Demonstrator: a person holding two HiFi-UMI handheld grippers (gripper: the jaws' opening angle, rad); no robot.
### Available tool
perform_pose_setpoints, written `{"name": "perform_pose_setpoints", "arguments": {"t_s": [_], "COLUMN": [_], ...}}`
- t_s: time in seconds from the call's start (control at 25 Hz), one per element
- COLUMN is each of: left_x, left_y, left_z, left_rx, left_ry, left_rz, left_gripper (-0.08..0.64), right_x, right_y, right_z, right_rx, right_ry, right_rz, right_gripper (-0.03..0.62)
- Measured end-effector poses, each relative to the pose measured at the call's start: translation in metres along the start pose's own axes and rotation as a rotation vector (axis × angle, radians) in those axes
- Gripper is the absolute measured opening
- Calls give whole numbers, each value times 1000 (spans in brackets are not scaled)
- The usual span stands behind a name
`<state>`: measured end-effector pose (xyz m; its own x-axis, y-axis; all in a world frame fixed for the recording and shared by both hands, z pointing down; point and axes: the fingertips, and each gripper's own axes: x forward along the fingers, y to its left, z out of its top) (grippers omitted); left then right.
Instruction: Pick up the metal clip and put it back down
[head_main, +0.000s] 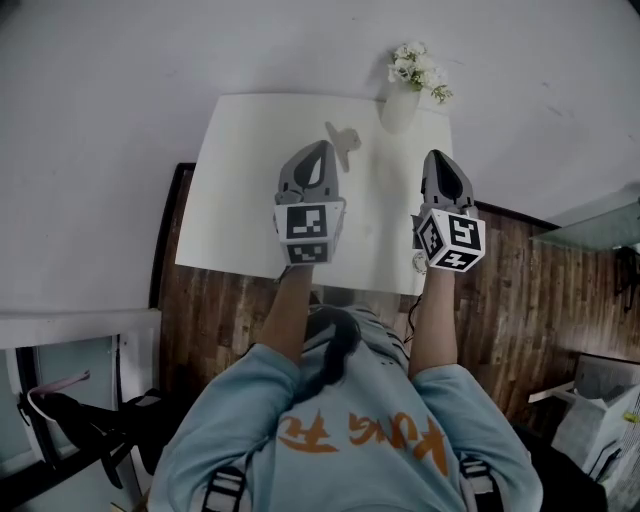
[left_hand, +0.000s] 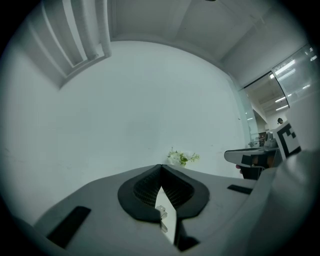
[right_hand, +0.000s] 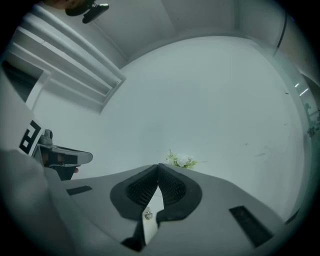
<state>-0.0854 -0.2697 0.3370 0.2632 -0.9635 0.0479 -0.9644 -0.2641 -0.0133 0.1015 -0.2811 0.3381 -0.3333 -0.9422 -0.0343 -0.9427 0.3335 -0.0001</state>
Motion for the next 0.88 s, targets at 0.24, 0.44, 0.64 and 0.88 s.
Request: {"name": "perform_pose_setpoints", "arguments": {"t_s": [0.24,0.44,0.64,0.88], "left_x": [-1,2,5,7], "left_y": [-6,-9,-11,-12], "left_z": [-2,-6,-6,-9], "left_rx": [15,24,23,16], "left_ry": [-3,5,4,7], "left_rz": [4,4,6,7], "left_gripper": [20,20,20,20], "right_x": [-9,-9,-6,-5], "right_y": [-4,-7,-7,-7], "right_z": [10,12,8,3], "right_rx": [-16,-18,-22,-27], "right_ry": [-74,-92,-80,-62], "right_rz": [8,13,25,32], "right_gripper": [12,12,12,12]}}
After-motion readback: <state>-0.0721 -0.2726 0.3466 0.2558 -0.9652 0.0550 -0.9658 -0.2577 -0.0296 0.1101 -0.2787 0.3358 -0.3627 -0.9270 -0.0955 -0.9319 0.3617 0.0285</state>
